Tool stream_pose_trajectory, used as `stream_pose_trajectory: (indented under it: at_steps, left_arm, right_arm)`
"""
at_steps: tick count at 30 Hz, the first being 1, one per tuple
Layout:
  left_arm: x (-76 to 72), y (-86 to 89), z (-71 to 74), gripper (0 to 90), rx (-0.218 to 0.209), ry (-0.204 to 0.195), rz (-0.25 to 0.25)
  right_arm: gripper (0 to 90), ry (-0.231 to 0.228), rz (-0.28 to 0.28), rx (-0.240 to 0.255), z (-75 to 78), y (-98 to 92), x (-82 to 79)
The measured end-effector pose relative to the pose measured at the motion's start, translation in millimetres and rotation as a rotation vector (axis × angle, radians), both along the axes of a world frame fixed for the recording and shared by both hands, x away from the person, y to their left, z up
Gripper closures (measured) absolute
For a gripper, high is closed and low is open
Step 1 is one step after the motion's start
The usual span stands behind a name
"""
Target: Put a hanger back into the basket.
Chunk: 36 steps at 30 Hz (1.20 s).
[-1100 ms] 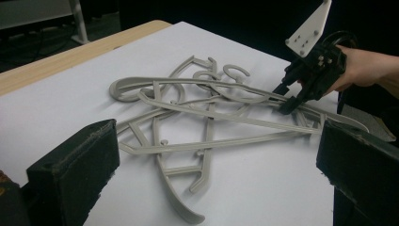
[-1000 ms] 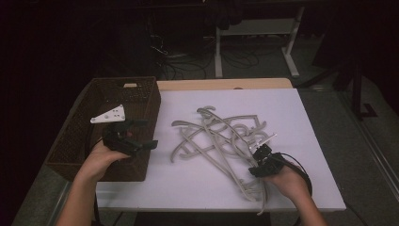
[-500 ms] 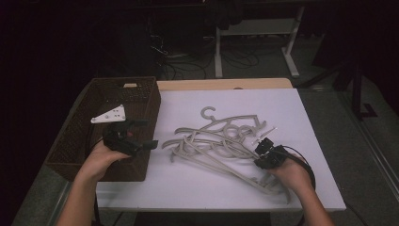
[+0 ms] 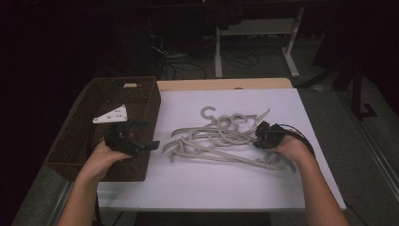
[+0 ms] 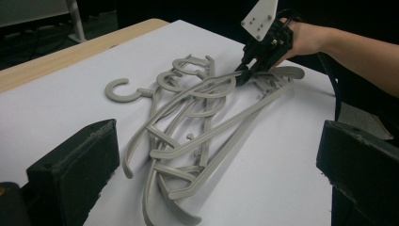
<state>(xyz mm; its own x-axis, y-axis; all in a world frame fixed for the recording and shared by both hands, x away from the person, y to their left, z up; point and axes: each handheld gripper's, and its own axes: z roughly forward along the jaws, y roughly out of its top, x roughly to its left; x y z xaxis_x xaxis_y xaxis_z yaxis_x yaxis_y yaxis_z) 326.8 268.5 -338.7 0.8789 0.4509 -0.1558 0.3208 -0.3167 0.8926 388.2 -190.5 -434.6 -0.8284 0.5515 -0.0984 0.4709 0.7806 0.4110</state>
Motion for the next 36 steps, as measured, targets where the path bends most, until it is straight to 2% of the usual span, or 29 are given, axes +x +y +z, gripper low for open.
stream_pose_trajectory:
  at_steps: [1, 2, 3, 4, 9, 13, 17, 22, 28, 32, 36]
  left_arm:
    - [-0.2, 0.0, 0.2, 0.0, -0.001, 0.001, 0.000]
    - [-0.2, -0.1, 0.4, 0.0, -0.001, 0.002, 0.001]
    - [-0.4, -0.6, 1.0, 0.0, -0.001, 0.004, 0.003]
    - [-0.5, -1.5, 1.4, 0.0, -0.003, 0.005, 0.002]
    - [-1.8, -11.5, 5.8, 0.0, -0.001, 0.006, -0.011]
    - [-0.4, -23.6, 10.2, 0.0, 0.005, 0.009, -0.017]
    - [3.4, -41.3, 15.5, 0.0, 0.005, 0.005, -0.031]
    - [11.0, -69.7, 14.4, 0.0, 0.009, 0.004, -0.068]
    - [27.5, -102.7, 1.5, 0.0, 0.050, 0.021, -0.099]
    - [40.7, -118.4, -8.2, 0.0, 0.081, 0.023, -0.108]
    - [51.8, -130.5, -14.0, 0.0, 0.088, 0.029, -0.114]
  right_arm:
    - [75.4, 0.015, -0.015, 0.019, 0.3, -1.5, 0.5]
    - [68.4, 0.026, -0.025, 0.054, 1.5, -3.8, 0.3]
    - [62.7, 0.023, -0.035, 0.080, 3.5, -5.8, -0.4]
    - [60.7, -0.001, -0.067, 0.114, 8.6, -8.9, -2.6]
    - [46.4, -0.040, -0.131, 0.290, 31.8, -19.8, -15.9]
    - [38.9, -0.055, -0.170, 0.363, 38.6, -23.2, -28.9]
    - [33.8, -0.066, -0.193, 0.433, 37.5, -28.8, -44.7]
    - [32.1, -0.073, -0.221, 0.425, 30.0, -34.8, -57.9]
    - [32.2, -0.103, -0.248, 0.441, 28.4, -42.8, -67.9]
    - [33.5, -0.113, -0.255, 0.449, 28.4, -43.1, -73.2]
    - [37.4, -0.108, -0.245, 0.429, 24.0, -40.1, -76.9]
